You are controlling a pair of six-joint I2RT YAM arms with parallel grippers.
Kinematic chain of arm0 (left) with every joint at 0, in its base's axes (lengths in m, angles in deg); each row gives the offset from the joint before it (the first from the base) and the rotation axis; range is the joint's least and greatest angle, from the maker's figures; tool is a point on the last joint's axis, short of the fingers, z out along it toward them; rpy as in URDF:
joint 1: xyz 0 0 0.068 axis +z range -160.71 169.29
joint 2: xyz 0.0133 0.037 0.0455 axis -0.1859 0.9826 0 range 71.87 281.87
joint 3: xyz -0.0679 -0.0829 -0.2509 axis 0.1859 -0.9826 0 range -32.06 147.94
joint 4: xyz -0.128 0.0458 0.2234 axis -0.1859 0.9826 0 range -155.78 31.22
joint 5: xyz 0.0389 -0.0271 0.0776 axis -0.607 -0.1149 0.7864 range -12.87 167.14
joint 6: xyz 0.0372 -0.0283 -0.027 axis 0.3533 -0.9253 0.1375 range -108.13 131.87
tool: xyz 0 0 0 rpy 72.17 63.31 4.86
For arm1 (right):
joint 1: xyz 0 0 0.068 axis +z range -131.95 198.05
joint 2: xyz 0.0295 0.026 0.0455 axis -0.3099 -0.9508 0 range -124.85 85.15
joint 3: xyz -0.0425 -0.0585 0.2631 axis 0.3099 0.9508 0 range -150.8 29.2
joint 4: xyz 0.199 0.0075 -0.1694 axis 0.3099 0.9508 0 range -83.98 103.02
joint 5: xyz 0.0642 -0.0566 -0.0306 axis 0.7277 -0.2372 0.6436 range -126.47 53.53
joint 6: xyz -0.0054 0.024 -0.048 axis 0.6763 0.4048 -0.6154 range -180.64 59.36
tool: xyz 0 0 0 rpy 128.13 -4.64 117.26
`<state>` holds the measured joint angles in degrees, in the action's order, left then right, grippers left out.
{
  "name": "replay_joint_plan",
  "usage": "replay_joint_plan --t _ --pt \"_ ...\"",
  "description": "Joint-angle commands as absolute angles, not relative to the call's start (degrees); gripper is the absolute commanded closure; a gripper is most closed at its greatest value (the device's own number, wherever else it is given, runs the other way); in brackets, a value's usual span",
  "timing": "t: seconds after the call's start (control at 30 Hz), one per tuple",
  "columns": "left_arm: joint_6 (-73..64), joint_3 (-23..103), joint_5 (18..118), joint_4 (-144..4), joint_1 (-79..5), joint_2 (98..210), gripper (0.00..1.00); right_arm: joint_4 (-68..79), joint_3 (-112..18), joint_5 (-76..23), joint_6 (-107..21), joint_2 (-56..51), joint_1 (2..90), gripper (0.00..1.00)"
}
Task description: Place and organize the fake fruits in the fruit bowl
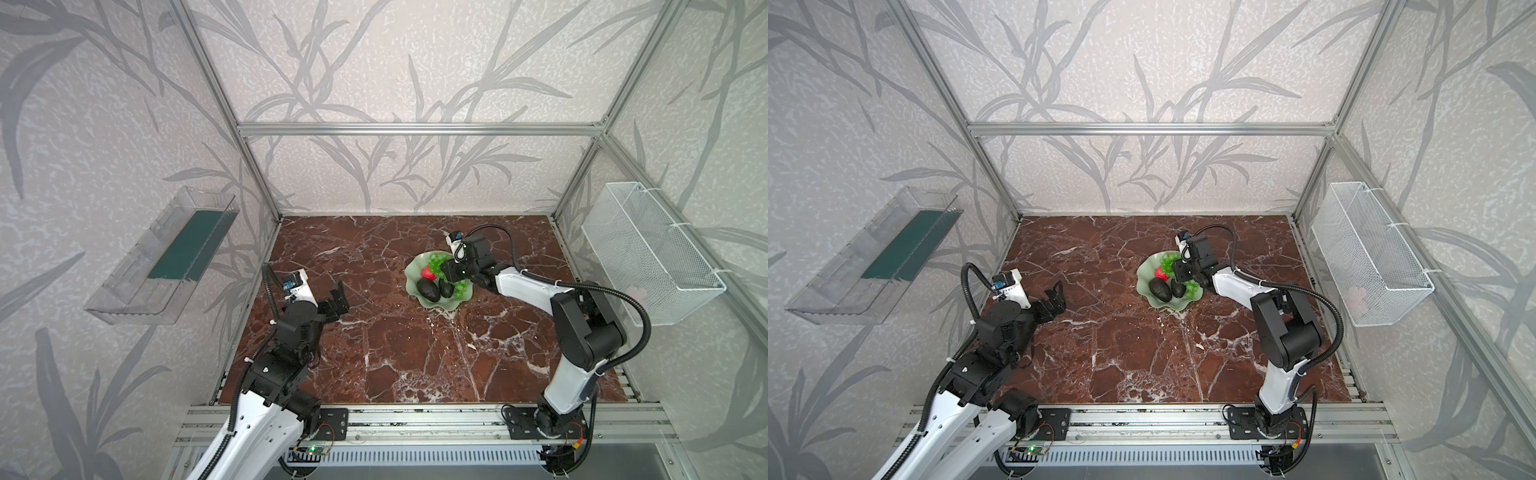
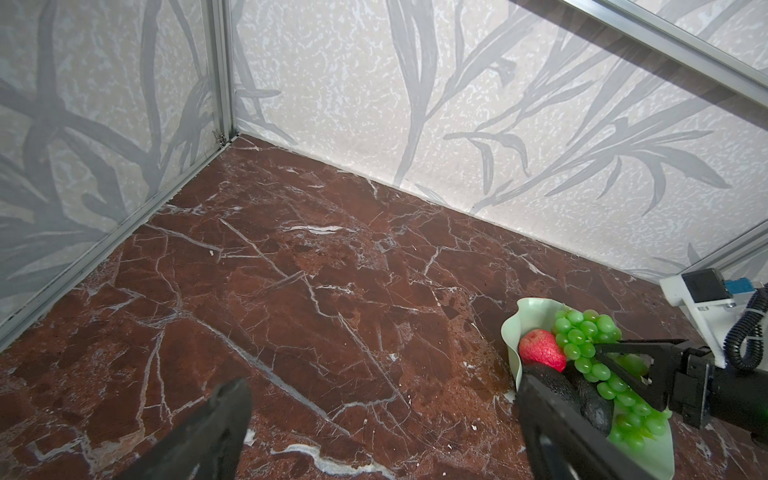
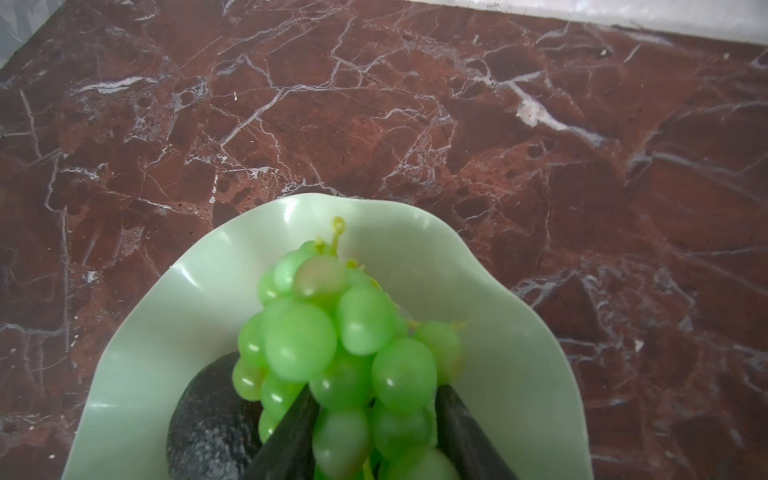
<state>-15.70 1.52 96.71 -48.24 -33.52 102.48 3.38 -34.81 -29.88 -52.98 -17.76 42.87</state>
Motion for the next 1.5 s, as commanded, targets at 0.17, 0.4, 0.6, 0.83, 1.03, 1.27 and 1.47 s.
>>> replay_joint_plan --t 0.17,0.4,0.6,0.83,1.03,1.27,1.47 --pt "-15.23 1.27 98.78 -48.37 -33.21 102.45 0.01 -0.34 -33.64 -28.93 -52.9 -13.0 42.74 0.25" --pt "-14.89 0.4 100.62 -49.83 -33.05 102.25 0.01 -1.14 -30.53 -28.39 -53.03 -2.81 42.64 0.01" --pt "-12.8 -5.1 106.08 -58.33 -32.86 103.19 0.01 -3.62 -20.46 -29.9 -51.88 10.53 42.65 0.01" --pt "-0.18 -16.72 112.67 -88.01 -32.77 113.47 0.01 -1.84 -4.76 -49.91 -58.32 29.01 42.56 0.01" --pt "10.79 -19.72 120.44 -101.13 -31.41 123.39 0.01 -13.81 6.98 -58.51 -62.92 30.79 39.2 0.01" --pt "6.82 -18.92 104.82 -108.23 -19.66 138.39 0.01 -36.88 14.52 -56.95 -65.5 20.71 33.96 0.01" --pt "10.46 -18.42 104.5 -133.43 -15.81 158.3 0.01 -53.21 15.56 -53.5 -68.04 7.8 31.45 0.01"
